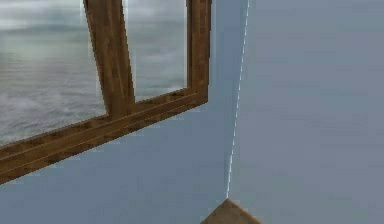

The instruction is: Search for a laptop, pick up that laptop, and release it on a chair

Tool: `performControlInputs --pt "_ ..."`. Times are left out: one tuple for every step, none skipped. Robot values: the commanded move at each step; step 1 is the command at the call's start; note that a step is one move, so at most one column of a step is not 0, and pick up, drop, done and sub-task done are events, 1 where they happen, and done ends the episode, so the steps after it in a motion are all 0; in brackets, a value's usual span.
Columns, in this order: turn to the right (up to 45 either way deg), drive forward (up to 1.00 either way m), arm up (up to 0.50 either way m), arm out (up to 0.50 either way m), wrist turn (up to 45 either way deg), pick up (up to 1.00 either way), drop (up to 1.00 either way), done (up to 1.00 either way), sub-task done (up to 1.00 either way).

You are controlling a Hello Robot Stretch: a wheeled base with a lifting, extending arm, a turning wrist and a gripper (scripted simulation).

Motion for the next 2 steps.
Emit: performControlInputs --pt "0.0 0.0 0.42 0.0 0.0 0.0 0.0 0.0 0.0" --pt "0.0 0.0 0.0 0.44 0.0 0.0 0.0 0.0 0.0"
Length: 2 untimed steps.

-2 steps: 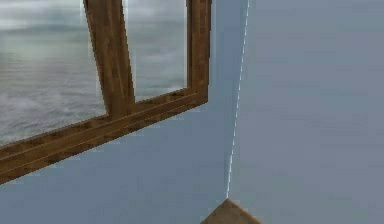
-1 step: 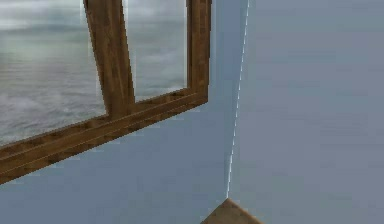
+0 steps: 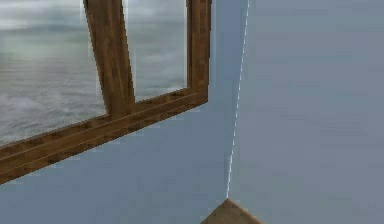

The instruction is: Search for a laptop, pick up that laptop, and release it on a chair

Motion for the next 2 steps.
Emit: performControlInputs --pt "0.0 0.0 0.0 0.0 45.0 0.0 0.0 0.0 0.0" --pt "0.0 0.0 0.0 0.0 45.0 0.0 0.0 0.0 0.0"
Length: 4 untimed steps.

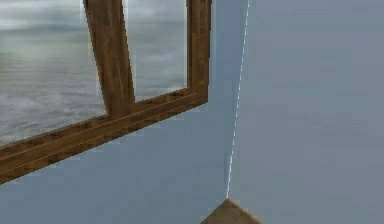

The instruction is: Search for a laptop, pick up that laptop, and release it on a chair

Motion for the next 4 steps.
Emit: performControlInputs --pt "0.0 0.0 0.0 0.0 45.0 0.0 0.0 0.0 0.0" --pt "0.0 0.0 0.0 0.0 36.0 0.0 0.0 0.0 0.0" --pt "0.0 0.0 -0.3 0.0 0.0 0.0 0.0 0.0 0.0" --pt "0.0 0.0 0.0 0.0 0.0 1.0 0.0 0.0 0.0"
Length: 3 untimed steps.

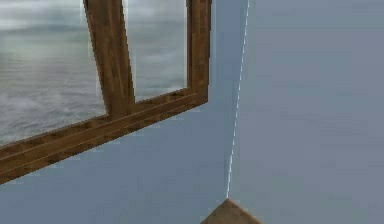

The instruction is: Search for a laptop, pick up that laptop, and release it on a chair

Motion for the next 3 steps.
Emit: performControlInputs --pt "0.0 0.0 0.1 0.0 0.0 0.0 0.0 0.0 0.0" --pt "0.0 0.0 0.5 0.0 0.0 0.0 0.0 0.0 0.0" --pt "0.0 0.0 0.16 0.0 0.0 0.0 0.0 0.0 0.0"
